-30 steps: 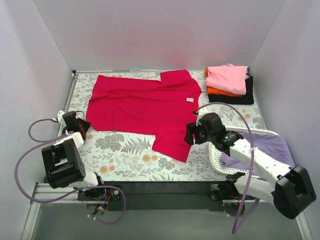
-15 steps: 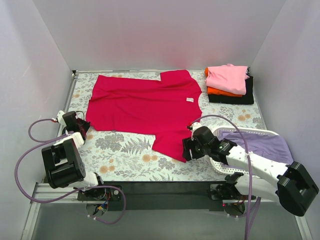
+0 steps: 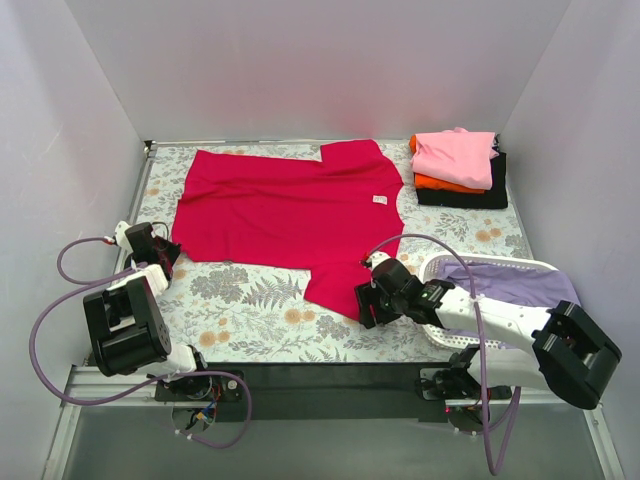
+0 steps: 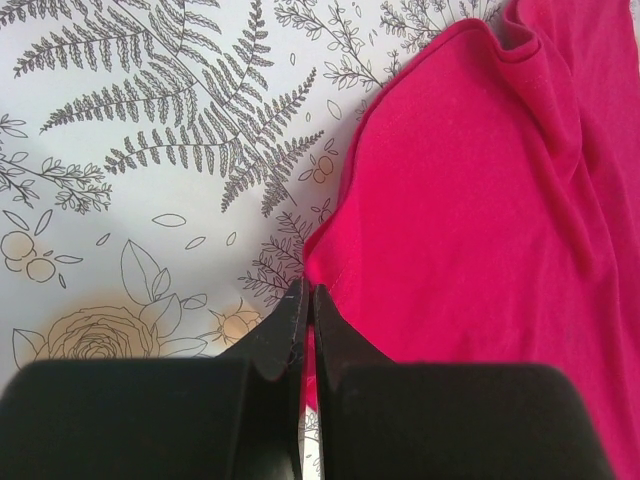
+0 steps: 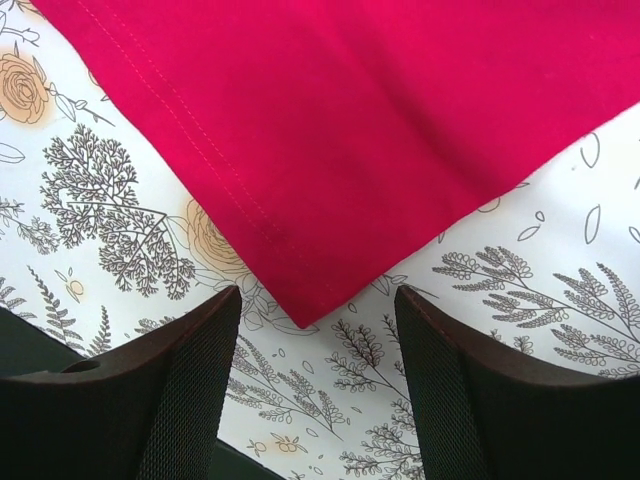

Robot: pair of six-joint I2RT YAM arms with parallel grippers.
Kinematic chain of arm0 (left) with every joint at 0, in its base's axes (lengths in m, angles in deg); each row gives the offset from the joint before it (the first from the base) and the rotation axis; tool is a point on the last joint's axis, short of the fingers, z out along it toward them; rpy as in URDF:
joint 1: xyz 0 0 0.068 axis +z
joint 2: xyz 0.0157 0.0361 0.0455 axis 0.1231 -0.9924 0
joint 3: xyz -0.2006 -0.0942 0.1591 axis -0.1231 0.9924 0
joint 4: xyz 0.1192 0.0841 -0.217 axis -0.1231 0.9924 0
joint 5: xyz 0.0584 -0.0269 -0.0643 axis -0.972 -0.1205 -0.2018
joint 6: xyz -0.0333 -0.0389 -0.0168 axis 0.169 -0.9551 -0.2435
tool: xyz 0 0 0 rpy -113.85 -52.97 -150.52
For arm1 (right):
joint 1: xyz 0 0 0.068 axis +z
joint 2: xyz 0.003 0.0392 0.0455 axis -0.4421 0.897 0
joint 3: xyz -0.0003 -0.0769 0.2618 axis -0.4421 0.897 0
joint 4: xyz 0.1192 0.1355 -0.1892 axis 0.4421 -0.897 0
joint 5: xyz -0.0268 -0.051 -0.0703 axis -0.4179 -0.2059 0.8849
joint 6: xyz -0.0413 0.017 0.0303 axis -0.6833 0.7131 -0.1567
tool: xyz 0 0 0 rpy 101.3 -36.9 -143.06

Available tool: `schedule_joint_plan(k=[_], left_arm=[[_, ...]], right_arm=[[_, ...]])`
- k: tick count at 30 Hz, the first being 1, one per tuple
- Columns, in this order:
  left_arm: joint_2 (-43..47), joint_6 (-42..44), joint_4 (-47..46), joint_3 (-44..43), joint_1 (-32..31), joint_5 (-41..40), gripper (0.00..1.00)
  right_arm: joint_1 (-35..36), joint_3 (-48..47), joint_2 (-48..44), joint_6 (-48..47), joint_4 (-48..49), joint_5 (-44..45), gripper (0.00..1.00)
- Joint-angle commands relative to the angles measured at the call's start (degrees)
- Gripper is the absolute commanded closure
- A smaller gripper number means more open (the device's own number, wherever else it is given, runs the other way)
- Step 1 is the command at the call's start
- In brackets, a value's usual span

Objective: Fold and stack the t-shirts
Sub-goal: Fold the tshirt

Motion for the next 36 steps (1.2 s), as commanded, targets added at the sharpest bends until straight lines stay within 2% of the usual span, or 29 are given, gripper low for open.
schedule_joint_plan(k=[1,9,19,25,35,36], left_arm=[[0.19,0.78,-0.65,0.13,0.25,0.59,1.00],[0.80,0.87,-0.56,0.48,0.17,0.24,1.00],[1.68,0.87,-0.56,0.75,0.17,0.42,1.00],[2.83,0.96,-0.56,1.10,0.17,0.59,1.00],[5.02,1.22,-0.65,2.15,0.16,0.86,1.00],[5.20,1.14,-0.65,2.15,0.08,0.86,1.00]], right_arm=[[1.14,-1.55,0.92,1.02,0.51,0.69,0.44],[3.51,-0.94,0.48,2.60,-3.44,3.50,0.54],[4.39,-0.32,2.15,3.48,-3.88,7.46,0.85],[4.39,-0.23,0.93,2.52,-4.67,7.98,0.99],[4.39,-1.55,-4.17,0.93,-7.40,7.02,0.99],[4.39,-1.55,-4.44,1.55,-7.31,6.76,0.96]])
